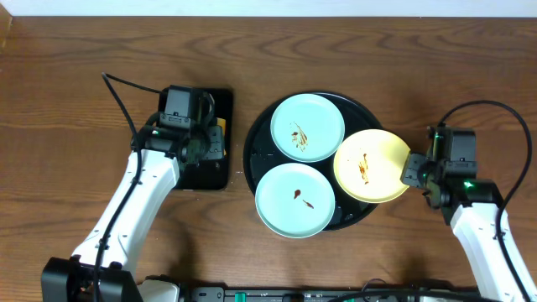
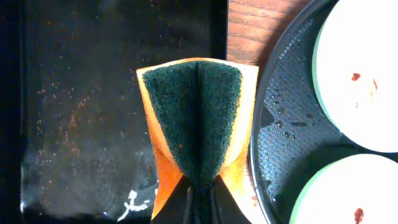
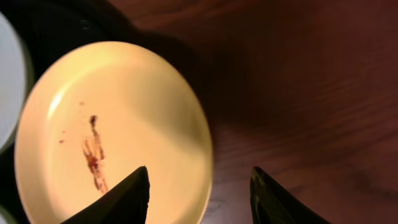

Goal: Clean dirty plates on tray and stack at the side
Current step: 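Grasp the yellow plate's right rim with the right gripper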

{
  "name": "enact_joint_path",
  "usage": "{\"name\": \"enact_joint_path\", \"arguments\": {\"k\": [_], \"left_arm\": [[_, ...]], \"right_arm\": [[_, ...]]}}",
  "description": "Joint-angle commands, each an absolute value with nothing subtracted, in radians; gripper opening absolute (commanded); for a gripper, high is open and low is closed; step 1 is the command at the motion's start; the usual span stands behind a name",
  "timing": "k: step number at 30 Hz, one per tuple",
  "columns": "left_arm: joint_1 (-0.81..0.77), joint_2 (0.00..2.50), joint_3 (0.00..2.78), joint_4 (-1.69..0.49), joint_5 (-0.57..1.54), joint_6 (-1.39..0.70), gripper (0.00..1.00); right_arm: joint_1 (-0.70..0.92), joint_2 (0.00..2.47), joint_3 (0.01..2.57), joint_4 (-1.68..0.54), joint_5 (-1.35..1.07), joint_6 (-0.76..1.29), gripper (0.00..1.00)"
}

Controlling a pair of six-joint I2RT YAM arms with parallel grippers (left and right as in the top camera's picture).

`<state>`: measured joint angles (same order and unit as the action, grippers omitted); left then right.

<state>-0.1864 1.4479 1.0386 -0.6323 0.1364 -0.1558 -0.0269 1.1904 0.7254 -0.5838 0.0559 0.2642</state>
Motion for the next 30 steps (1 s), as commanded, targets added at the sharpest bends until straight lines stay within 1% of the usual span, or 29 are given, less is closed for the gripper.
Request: {"name": "enact_joint_path", "arguments": {"k": [1, 10, 15, 20, 25, 27, 30], "left_arm": [[-0.189, 1.437, 1.068, -0.636, 0.139, -0.139, 0.07], [-0.189, 1.437, 1.068, -0.64, 0.065, -0.139, 0.07], [-0.189, 1.437, 1.068, -0.635, 0.058, -0.139, 0.07], [-0.189, 1.438, 1.065, -0.624, 0.055, -0.139, 0.07], [-0.188, 1.438, 1.065, -0.62, 0.033, -0.14, 0.07], [-0.189, 1.438, 1.065, -0.62, 0.033, -0.14, 0.07], [-0.189, 1.438, 1.065, -0.62, 0.033, -0.14, 0.07]], "right_arm": [[-0.035, 1.217, 0.745, -0.583, -0.002, 0.264, 0.5], [-0.035, 1.324, 0.736, -0.582, -0.035, 0.265, 0.51], [-0.035, 1.376, 0.736, -0.556, -0.035, 0.265, 0.49], [-0.035, 1.391, 0.736, -0.532, -0.035, 0.265, 0.42], [-0.035, 1.391, 0.736, -0.519, -0.035, 0.265, 0.4], [-0.035, 1.391, 0.736, -0.52, -0.041, 0.265, 0.29], [-0.035, 1.391, 0.736, -0.52, -0.069, 0.265, 0.19]]}}
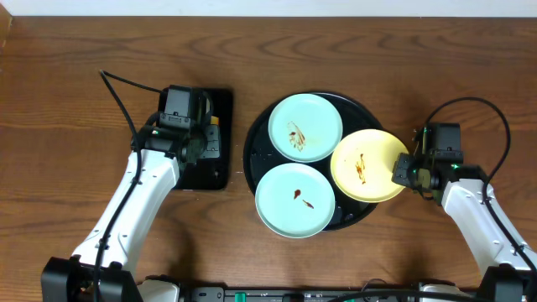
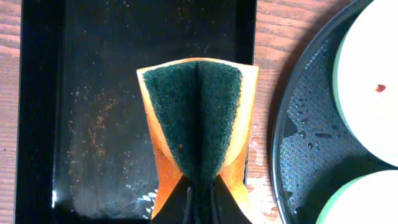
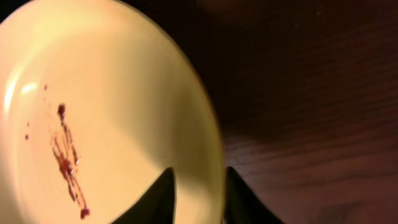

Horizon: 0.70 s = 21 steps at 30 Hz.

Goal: Clean dirty plates on tray and stack at the side
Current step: 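Grasp the yellow plate's right rim with the right gripper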

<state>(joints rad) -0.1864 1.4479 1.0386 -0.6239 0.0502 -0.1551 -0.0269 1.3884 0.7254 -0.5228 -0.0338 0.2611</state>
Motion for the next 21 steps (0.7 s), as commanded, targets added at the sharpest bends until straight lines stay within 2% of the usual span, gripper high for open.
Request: {"name": "enact_joint_path", "arguments": {"k": [1, 3, 7, 11, 17, 21], "left_arm": [[-0.189, 1.438, 1.065, -0.62, 0.033, -0.14, 0.08], [-0.189, 1.438, 1.065, -0.62, 0.033, -0.14, 0.07], [-0.189, 1.438, 1.065, -0.62, 0.033, -0.139, 0.07], [-0.189, 1.438, 1.065, -0.616, 0.002, -0.139, 0.08], [-0.189, 1.429, 1.066, -0.575, -0.189, -0.139, 0.08], [-0.189, 1.419, 1.065, -0.522, -0.196, -0.139, 0.08]], "right_arm": [[-0.034, 1.391, 0.736, -0.519, -0.072, 0.265, 0.17], [-0.033, 1.391, 0.736, -0.519, -0.073, 0.265, 0.07], [-0.031, 1.391, 0.736, -0.52, -0.072, 0.265, 0.01], [-0.031, 1.391, 0.736, -0.52, -0.072, 0.265, 0.01], [-0.031, 1.391, 0.736, -0.524, -0.072, 0.265, 0.01], [-0.031, 1.391, 0.736, -0.524, -0.072, 0.265, 0.01]]}}
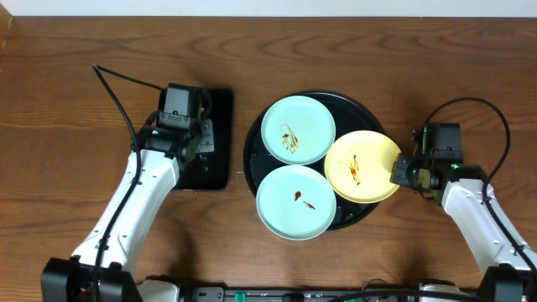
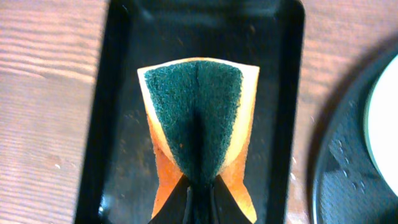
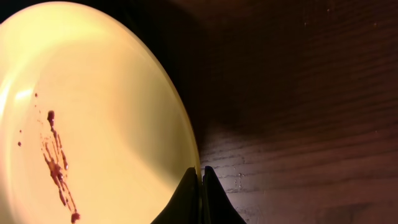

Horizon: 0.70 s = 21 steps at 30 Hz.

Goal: Clean dirty plates on tray and stack at the side
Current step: 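Grasp the yellow plate's right rim with the right gripper, then lift the sponge with the left gripper toward the yellow plate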

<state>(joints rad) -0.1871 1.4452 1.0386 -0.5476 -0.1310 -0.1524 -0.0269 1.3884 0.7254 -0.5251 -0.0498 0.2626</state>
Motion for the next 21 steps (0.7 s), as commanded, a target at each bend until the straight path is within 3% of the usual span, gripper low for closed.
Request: {"name": "enact_joint_path", "arguments": {"k": [1, 21], "left_arm": [[-0.189, 1.418, 1.065, -0.509, -0.196, -0.14, 0.07], [-0.187, 1.412, 1.061, -0.481, -0.159, -0.192, 0.07]], "right_arm": [[-0.031, 1.391, 0.736, -0.524, -0.071, 0.265, 0.01], [-0.031, 1.391, 0.736, -0.526, -0.071, 0.264, 0.01]]}}
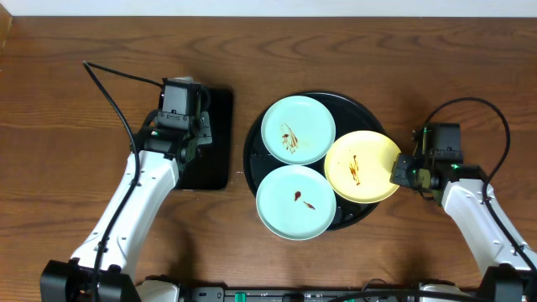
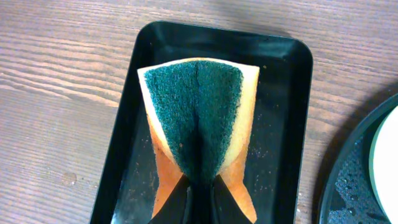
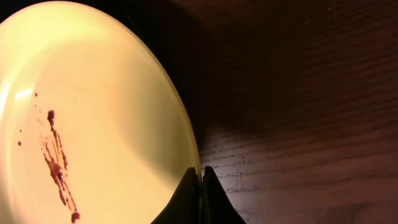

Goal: Clean dirty plates on tray and stack at the side
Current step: 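Lift the sponge with the left gripper toward the yellow plate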

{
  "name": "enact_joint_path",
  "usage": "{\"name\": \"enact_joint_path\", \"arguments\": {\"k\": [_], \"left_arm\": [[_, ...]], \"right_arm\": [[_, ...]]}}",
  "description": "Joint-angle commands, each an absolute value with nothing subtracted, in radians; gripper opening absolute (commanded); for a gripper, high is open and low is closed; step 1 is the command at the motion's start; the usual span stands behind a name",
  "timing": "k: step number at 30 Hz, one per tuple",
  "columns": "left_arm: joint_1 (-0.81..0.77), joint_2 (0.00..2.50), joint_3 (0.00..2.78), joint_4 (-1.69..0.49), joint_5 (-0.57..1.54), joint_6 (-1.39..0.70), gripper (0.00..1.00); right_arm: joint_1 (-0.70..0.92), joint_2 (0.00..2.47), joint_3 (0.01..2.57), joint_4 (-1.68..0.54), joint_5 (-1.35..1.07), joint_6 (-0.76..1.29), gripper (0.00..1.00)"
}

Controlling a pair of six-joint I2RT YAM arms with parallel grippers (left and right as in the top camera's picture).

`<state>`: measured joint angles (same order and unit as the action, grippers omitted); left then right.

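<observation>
A round black tray (image 1: 255, 141) carries three stained plates: a pale green one (image 1: 298, 128) at the back, another pale green one (image 1: 294, 202) in front, and a yellow plate (image 1: 362, 166) on the right. My right gripper (image 3: 201, 173) is shut on the yellow plate's (image 3: 93, 124) right rim. My left gripper (image 2: 198, 185) is shut on a folded orange sponge with a green scouring face (image 2: 198, 112), held above the small black rectangular tray (image 2: 283, 106).
The small black tray (image 1: 220, 143) lies left of the round tray on the wooden table (image 1: 67, 101). Cables run from both arms. Bare wood lies to the right of the yellow plate (image 3: 298, 93).
My left gripper has risen with the sponge, so the whole small black tray now shows beneath it. The right gripper and the yellow plate have not moved.
My right gripper stood open beside the yellow plate's rim, then narrowed around it, then shut on it, the plate having shifted a little to the left. My left gripper held the sponge throughout, low beside the round tray, then back over the small black tray and higher.
</observation>
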<state>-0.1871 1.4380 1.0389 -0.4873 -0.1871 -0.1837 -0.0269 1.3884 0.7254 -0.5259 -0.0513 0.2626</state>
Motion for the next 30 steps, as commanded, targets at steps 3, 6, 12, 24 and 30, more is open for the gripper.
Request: {"name": "enact_joint_path", "arguments": {"k": [3, 6, 12, 24, 30], "left_arm": [[-0.187, 1.414, 1.061, -0.48, -0.051, -0.156, 0.07], [-0.187, 1.418, 1.06, -0.481, -0.065, -0.154, 0.07], [-0.187, 1.418, 1.06, -0.468, -0.105, -0.154, 0.07], [-0.187, 1.418, 1.06, -0.464, -0.105, -0.154, 0.08], [-0.187, 1.418, 1.06, -0.465, -0.057, -0.152, 0.08]], "right_arm": [[-0.031, 1.391, 0.736, -0.525, -0.072, 0.264, 0.01], [-0.031, 1.391, 0.736, -0.525, -0.071, 0.264, 0.01], [-0.031, 1.391, 0.736, -0.526, -0.071, 0.253, 0.01], [-0.031, 1.391, 0.736, -0.527, -0.071, 0.253, 0.01], [-0.031, 1.391, 0.736, -0.527, -0.071, 0.253, 0.01]]}}
